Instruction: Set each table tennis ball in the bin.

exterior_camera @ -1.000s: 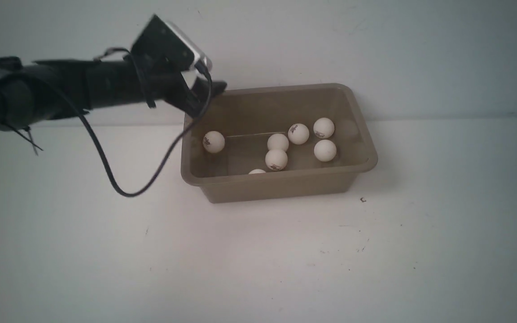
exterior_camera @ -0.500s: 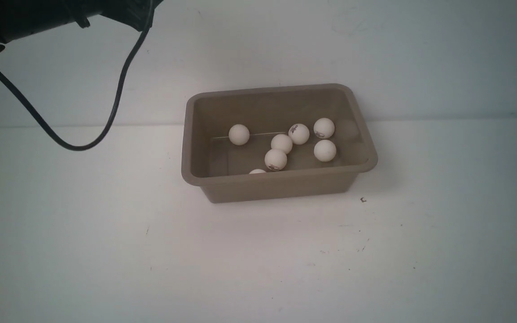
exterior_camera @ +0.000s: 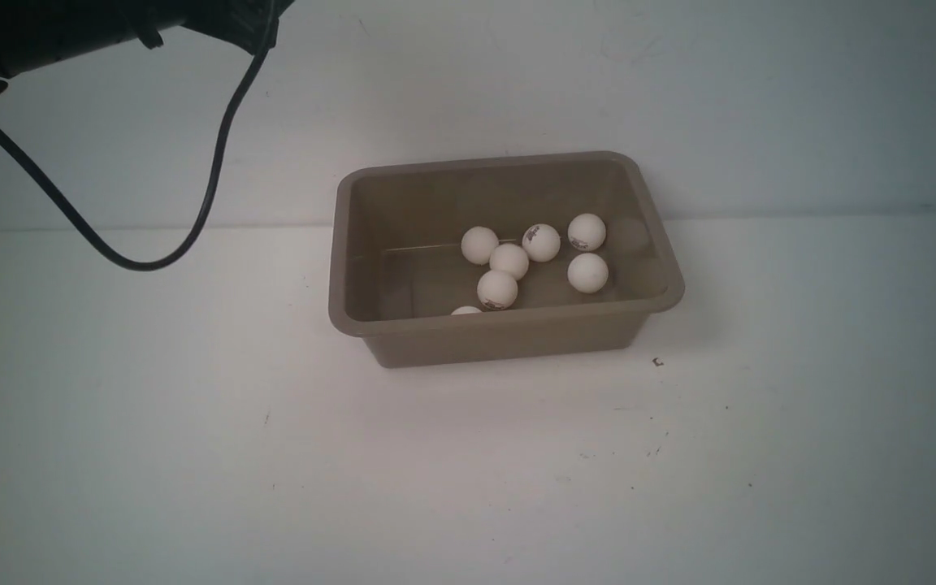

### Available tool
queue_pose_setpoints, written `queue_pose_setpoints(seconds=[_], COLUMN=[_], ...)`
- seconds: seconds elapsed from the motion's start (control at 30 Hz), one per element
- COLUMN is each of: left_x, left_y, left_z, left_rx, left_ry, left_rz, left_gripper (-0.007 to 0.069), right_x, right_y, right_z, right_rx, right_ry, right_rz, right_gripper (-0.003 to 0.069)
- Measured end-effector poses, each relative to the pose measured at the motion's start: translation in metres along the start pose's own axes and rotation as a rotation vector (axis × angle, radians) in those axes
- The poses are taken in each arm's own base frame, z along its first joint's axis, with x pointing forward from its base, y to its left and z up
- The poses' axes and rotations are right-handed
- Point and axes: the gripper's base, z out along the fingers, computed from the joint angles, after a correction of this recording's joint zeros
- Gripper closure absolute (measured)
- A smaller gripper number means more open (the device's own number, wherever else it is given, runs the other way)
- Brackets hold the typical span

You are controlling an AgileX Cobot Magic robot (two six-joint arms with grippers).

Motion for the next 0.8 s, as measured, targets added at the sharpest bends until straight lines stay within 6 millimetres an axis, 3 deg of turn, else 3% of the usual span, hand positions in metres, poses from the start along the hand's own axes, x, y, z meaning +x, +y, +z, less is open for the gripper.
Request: queue_pose_setpoints(seconds=[0.17,0.4,0.57,0.8], left_x=[0.001,0.002,0.002,0.002], left_y=[0.005,0.006,0.006,0.006], left_z=[-0.003,-0.003,-0.003,-0.003], left_rx=[-0.013,-0.019,-0.02,-0.02], left_ry=[0.003,0.005,0.005,0.005], left_rz=[-0.001,-0.002,0.001,0.001], left_gripper=[0.0083,0.0083,0.0083,0.0083], right_x=[0.037,0.086,0.099,0.124], right_y=[0.001,0.0,-0.005,-0.012], right_z=[0.013,0.039,0.045,0.05], right_rx=[0.043,0.072,0.135,0.227], right_ry=[-0.069,0.017,0.009,0.088], right_rz=[0.035,0.09,0.078,-0.061], right_gripper=[0.0125,0.0125,0.0149,0.0258])
